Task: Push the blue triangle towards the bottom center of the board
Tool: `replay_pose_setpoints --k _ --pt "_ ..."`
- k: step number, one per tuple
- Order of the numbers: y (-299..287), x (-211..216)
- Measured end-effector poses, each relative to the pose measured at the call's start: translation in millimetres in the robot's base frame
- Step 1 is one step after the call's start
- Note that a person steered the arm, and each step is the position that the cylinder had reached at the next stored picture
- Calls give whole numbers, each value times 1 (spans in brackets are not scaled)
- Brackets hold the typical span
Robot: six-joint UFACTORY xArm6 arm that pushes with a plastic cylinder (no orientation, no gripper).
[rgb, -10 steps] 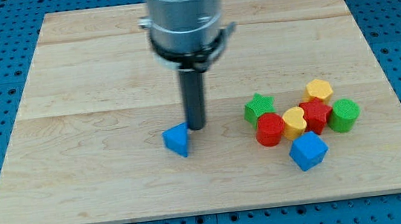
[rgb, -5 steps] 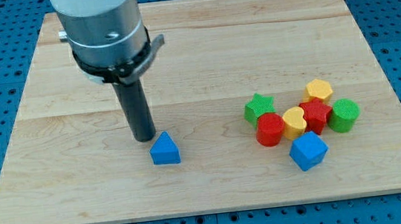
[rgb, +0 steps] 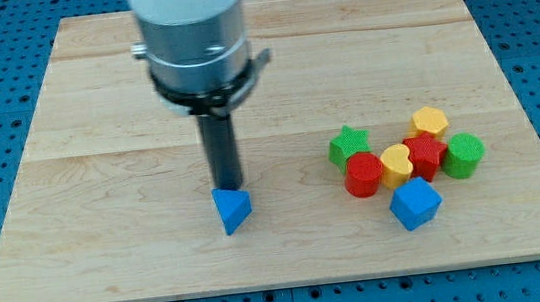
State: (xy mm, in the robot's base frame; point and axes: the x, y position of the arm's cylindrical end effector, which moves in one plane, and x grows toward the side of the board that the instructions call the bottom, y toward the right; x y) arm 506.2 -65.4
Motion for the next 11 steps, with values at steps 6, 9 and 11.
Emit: replay_pose_setpoints --k 6,9,11 --pt "30 25" --pt "39 25" --pt "102 27"
